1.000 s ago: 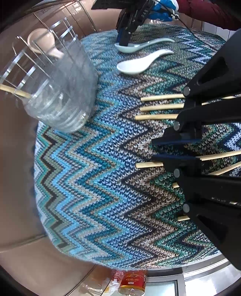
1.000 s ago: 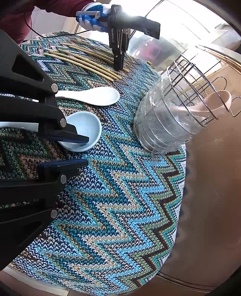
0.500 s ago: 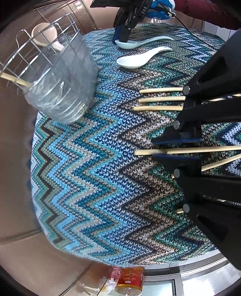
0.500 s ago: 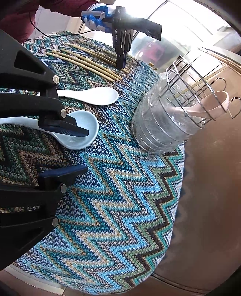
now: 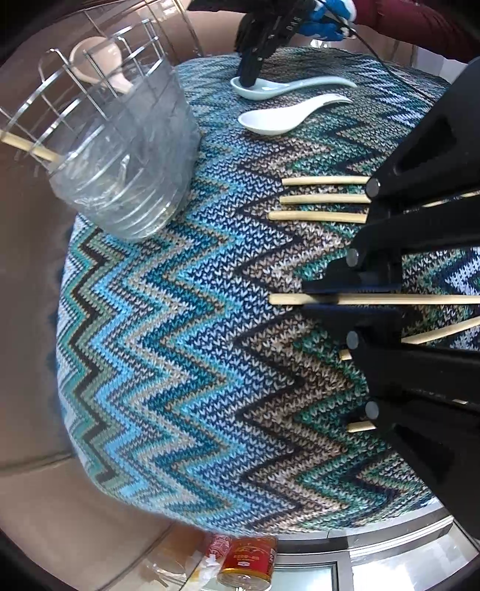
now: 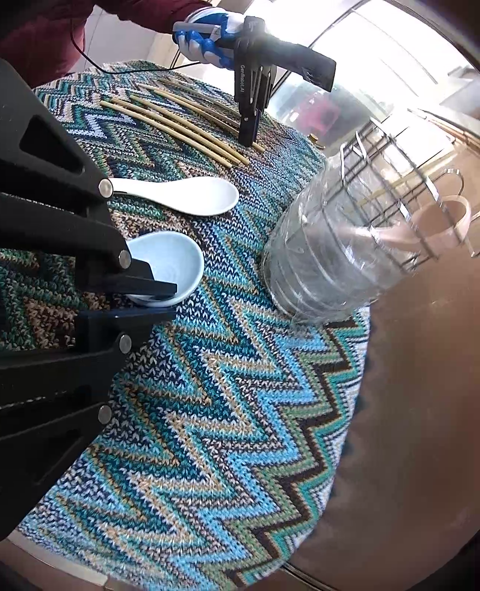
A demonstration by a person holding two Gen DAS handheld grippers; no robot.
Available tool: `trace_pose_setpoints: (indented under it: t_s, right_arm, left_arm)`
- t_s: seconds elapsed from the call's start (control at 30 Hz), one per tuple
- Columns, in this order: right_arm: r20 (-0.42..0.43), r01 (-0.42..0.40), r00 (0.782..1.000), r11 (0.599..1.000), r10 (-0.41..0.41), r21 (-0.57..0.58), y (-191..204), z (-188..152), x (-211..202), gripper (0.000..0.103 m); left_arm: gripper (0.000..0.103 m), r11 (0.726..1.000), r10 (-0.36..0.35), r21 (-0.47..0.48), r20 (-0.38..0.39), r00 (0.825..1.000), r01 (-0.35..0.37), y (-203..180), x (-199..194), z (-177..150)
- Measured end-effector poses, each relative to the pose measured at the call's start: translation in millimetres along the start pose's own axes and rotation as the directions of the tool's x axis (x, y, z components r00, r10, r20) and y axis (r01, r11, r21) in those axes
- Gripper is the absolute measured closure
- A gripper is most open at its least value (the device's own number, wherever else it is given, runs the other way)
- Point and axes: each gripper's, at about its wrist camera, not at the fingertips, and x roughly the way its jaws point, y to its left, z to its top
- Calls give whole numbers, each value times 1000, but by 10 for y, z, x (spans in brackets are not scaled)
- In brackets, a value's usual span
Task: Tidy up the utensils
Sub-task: 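Grasp another chopstick with the left tool while the right tool grasps the pale blue spoon, then drop the chopstick into the holder with the left tool while the right tool drops the blue spoon in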
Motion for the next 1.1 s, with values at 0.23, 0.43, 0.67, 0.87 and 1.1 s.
trace_pose_setpoints:
  t_s: [0.23, 0.43, 0.67, 0.87, 1.1]
  right_arm:
    - [68, 77, 995, 997, -75, -32, 343, -166, -266, 98]
    - [169, 143, 976, 989, -134, -40, 699, -319, -685, 98]
    - [365, 224, 909, 974, -199, -26, 1017, -90, -1421, 98]
    - [560, 276, 791, 961, -248, 36, 1334, 414, -1768, 98]
    - [697, 342, 638, 931, -328, 125, 1364, 904, -1641, 98]
  left_arm:
    - [98, 1000, -14, -11, 117, 993, 15, -20, -351, -243]
    - [98, 999, -36, -12, 216, 976, 39, -71, -839, -478]
    - [98, 994, -104, 8, 405, 909, 110, -187, -1687, -488]
    - [98, 981, -174, 39, 612, 772, 190, -408, -2373, -120]
    - [98, 972, -159, 26, 802, 575, 232, -668, -2686, 403]
